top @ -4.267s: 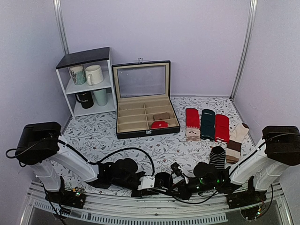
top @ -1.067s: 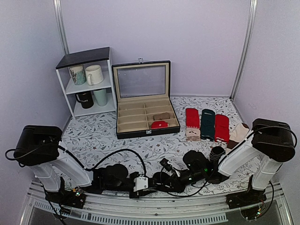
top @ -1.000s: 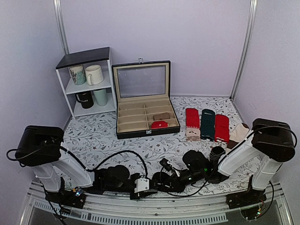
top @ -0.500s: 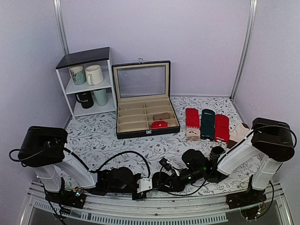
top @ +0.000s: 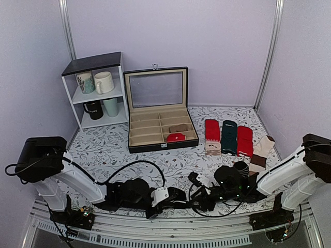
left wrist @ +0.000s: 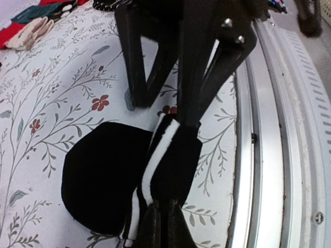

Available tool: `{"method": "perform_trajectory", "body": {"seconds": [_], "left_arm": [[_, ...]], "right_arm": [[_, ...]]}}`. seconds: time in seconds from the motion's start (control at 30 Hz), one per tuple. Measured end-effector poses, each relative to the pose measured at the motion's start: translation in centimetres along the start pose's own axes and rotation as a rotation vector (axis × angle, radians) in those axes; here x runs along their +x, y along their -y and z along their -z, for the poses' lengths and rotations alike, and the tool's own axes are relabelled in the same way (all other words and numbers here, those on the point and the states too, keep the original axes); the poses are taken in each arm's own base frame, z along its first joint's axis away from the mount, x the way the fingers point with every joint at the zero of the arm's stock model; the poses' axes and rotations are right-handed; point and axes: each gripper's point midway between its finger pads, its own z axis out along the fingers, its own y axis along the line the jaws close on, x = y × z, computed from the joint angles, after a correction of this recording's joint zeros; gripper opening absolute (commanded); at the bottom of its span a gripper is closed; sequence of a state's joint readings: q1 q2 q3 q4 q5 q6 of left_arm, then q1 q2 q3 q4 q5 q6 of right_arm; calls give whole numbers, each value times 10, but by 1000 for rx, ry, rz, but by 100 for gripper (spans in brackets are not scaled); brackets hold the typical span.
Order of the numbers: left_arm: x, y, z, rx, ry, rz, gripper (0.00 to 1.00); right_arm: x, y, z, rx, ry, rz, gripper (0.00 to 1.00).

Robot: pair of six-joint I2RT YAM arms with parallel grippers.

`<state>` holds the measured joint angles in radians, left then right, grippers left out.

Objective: Roll the socks
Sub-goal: Roll a pair of socks at the center of the board.

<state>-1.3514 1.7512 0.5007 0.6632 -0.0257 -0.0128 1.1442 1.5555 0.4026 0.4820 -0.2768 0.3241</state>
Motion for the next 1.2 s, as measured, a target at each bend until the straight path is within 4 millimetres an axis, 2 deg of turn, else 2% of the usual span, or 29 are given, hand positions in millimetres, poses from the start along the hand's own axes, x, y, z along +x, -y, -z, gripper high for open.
{"method": "perform_trajectory", "body": {"seconds": [0.13, 0.23, 0.43, 0.53, 0.7, 0.9, 1.2], "left_arm": [[0, -4, -1, 38, -17, 72, 0], [-2, -9, -3, 65, -35, 116, 0], [-2, -13, -7, 121, -60, 182, 0], [-1, -13, -8, 147, -64, 204, 0], [0, -12, -10, 175, -69, 226, 0], [0, -13, -9, 179, -69, 232, 0], [1, -13, -9, 188, -69, 236, 0]], "right_arm": [[1, 11, 26, 82, 79, 118, 46], [-4, 8, 33, 112, 133, 223, 46], [-2, -21, 24, 82, 158, 431, 46], [1, -22, 15, 97, 139, 483, 46], [-3, -19, 8, 127, 144, 532, 46], [-16, -23, 6, 156, 180, 578, 45], [-19, -31, 0, 126, 180, 598, 44]]}}
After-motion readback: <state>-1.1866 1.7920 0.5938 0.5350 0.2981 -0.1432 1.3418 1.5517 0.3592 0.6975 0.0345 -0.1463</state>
